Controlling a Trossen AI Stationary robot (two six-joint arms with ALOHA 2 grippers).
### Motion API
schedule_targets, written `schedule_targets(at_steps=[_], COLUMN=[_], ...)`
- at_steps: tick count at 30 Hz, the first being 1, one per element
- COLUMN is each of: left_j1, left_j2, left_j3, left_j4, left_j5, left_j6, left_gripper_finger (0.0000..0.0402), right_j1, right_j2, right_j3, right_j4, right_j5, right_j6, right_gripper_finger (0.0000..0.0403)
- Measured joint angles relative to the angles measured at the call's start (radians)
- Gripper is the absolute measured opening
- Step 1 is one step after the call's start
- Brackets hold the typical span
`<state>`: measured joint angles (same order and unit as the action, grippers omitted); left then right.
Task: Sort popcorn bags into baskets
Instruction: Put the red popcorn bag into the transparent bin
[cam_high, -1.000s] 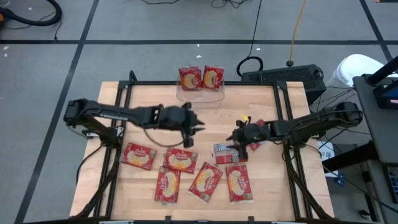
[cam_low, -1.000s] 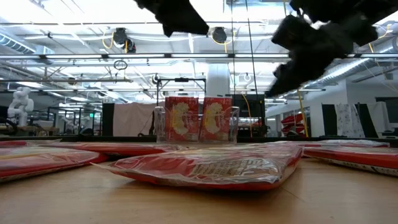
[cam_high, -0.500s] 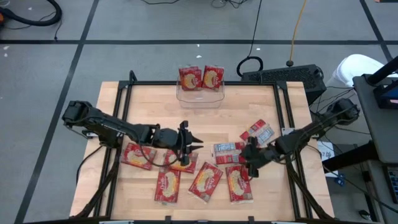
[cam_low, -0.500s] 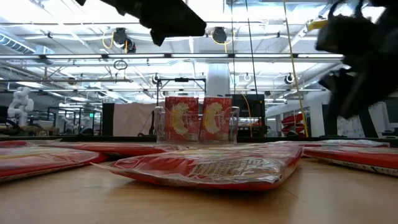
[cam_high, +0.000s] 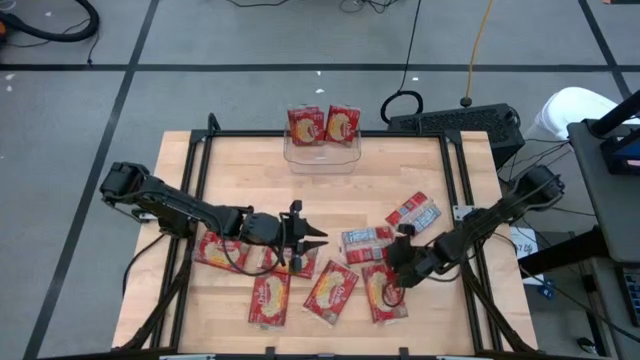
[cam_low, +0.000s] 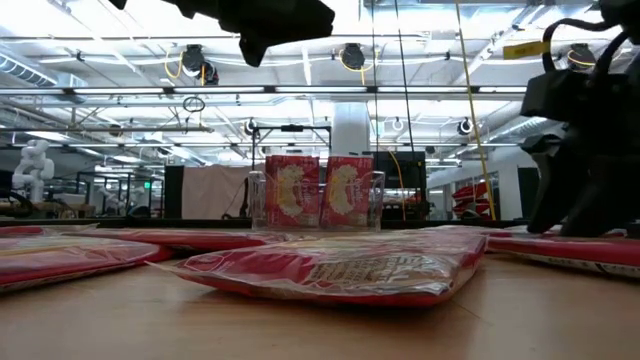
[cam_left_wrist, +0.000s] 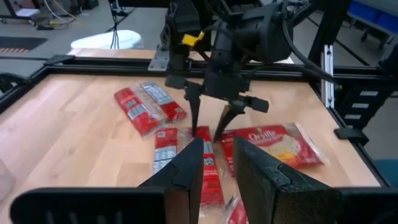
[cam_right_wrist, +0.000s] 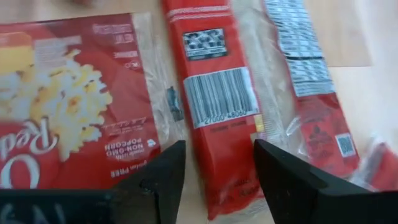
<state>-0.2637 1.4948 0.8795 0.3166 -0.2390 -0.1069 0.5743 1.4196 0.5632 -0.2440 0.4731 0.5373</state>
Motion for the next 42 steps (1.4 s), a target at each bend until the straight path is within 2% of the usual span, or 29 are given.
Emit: schedule_targets(at_steps=[4, 11, 16, 21, 24, 28, 31, 35, 42], left_j1=[0.001, 0.004, 0.004, 0.000, 0.002, 0.011, 0.021, 0.039, 0.081], left_j2=[0.000, 0.000, 0.037, 0.136, 0.198, 0.258, 0.279, 0.297, 0.353], left_j3=[0.000, 0.000, 0.000, 0.001, 0.001, 0.000, 0.000, 0.001, 0.001], left_j4=[0.003, -0.028, -0.036, -0.002, 0.025, 0.045, 0.045, 0.049, 0.066], left_j5=[0.000, -0.032, -0.035, -0.050, -0.051, -0.052, -0.053, -0.053, -0.053], left_j6=[0.018, 0.033, 0.043, 0.078, 0.100, 0.102, 0.094, 0.081, 0.072], left_gripper_finger=[0.0093, 0.0093, 0.0093, 0.0093, 0.0093, 0.0093, 0.0093, 0.0093, 0.0093], right_j1=[-0.003, -0.027, -0.059, -0.095, -0.113, -0.120, -0.106, -0.088, -0.091], right_j2=[0.027, 0.031, -0.002, -0.041, -0.055, -0.079, -0.099, -0.113, -0.064], right_j3=[0.000, 0.000, -0.001, -0.001, -0.001, 0.000, -0.001, -0.001, -0.001], right_j4=[0.012, 0.074, 0.115, 0.122, 0.108, 0.070, -0.010, -0.094, -0.087], right_j5=[0.044, 0.057, 0.050, 0.048, 0.034, -0.038, -0.060, -0.082, -0.070], right_j6=[-0.029, -0.101, -0.145, -0.166, -0.175, -0.159, -0.074, 0.033, 0.074], right_gripper_finger=[0.0134, 0.0013, 0.0006, 0.0001, 0.0001, 0.0003, 0.0018, 0.0064, 0.0166])
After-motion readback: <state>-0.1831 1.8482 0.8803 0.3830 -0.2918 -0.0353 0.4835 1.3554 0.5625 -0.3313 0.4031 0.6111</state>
